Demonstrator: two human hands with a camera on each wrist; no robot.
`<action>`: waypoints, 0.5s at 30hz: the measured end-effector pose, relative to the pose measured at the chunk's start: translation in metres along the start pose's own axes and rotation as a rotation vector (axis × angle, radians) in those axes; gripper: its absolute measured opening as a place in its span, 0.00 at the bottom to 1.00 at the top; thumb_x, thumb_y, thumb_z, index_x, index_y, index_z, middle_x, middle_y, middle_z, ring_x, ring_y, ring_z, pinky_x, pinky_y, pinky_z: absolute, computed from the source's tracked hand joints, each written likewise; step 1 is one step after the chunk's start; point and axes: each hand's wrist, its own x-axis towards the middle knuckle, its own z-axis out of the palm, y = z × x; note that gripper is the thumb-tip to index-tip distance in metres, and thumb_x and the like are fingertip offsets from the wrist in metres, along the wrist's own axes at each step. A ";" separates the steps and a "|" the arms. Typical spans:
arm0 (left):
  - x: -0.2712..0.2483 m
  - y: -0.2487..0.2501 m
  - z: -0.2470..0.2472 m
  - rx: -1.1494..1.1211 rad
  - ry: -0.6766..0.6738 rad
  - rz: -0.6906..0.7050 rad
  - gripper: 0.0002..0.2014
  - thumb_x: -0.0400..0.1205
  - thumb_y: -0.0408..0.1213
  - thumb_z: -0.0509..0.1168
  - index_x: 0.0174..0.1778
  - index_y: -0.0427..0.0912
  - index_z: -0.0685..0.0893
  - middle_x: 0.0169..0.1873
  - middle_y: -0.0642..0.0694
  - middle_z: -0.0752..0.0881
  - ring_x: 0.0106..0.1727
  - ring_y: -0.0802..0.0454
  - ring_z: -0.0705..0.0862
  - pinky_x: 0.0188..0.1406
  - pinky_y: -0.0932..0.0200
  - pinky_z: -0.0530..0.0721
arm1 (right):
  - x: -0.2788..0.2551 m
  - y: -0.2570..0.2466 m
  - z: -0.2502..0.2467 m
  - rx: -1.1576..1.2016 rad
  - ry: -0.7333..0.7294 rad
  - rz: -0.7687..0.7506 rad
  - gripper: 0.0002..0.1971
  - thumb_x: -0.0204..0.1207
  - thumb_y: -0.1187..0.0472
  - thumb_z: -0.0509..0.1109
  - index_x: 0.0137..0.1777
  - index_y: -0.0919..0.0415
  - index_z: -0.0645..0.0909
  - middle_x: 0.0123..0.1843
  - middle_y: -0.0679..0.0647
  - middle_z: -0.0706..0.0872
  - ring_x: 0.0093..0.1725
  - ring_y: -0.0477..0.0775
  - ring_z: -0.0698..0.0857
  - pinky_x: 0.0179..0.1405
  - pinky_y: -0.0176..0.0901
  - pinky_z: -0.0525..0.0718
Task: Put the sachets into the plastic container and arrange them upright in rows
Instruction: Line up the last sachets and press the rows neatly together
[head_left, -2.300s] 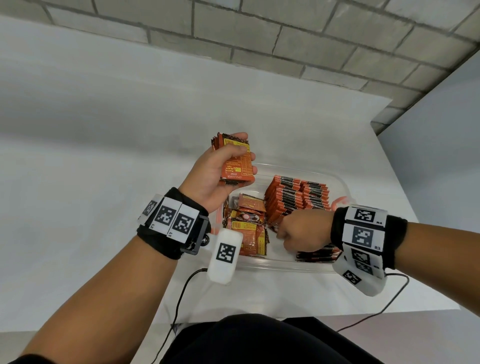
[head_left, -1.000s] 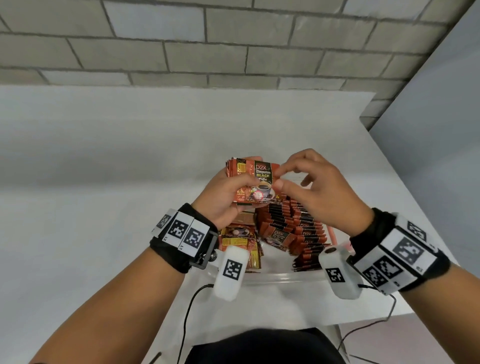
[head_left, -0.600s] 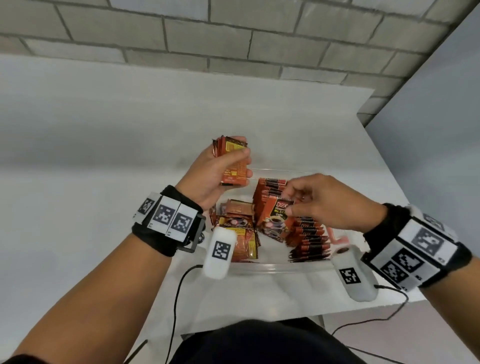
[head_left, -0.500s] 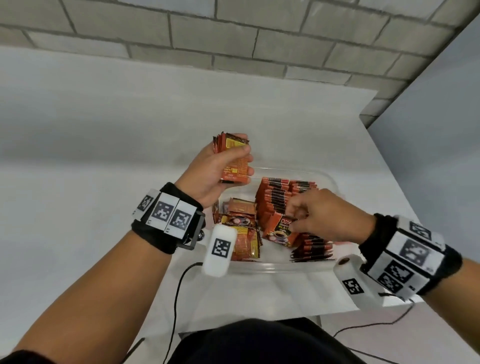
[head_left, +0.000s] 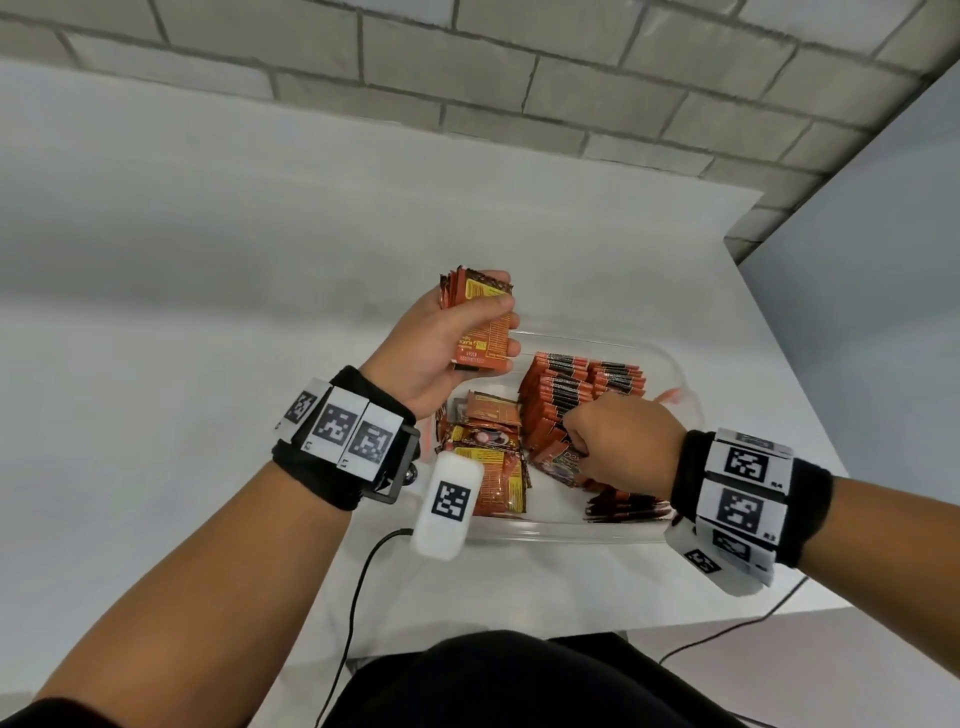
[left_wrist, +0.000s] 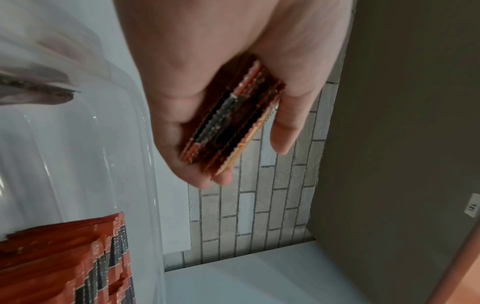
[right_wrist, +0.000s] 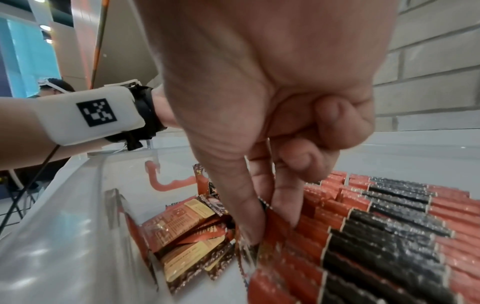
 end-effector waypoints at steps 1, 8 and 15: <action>0.000 0.000 0.000 0.002 0.001 -0.001 0.13 0.76 0.38 0.68 0.56 0.47 0.83 0.43 0.43 0.86 0.39 0.49 0.87 0.44 0.53 0.87 | 0.000 -0.001 0.000 -0.018 -0.002 -0.009 0.05 0.73 0.68 0.65 0.38 0.59 0.74 0.35 0.53 0.79 0.35 0.55 0.79 0.25 0.40 0.70; -0.001 -0.002 0.000 0.011 0.018 -0.006 0.09 0.80 0.36 0.66 0.56 0.47 0.83 0.43 0.43 0.87 0.39 0.48 0.88 0.46 0.52 0.87 | 0.003 -0.005 0.000 -0.128 0.002 -0.049 0.16 0.75 0.69 0.62 0.30 0.55 0.62 0.30 0.50 0.70 0.28 0.51 0.71 0.22 0.38 0.66; -0.001 -0.002 -0.001 0.013 0.019 0.000 0.11 0.79 0.36 0.67 0.57 0.47 0.82 0.43 0.42 0.87 0.39 0.48 0.87 0.45 0.52 0.87 | 0.003 -0.006 -0.003 -0.163 0.019 -0.064 0.11 0.76 0.69 0.60 0.34 0.57 0.66 0.30 0.50 0.68 0.29 0.52 0.72 0.21 0.38 0.63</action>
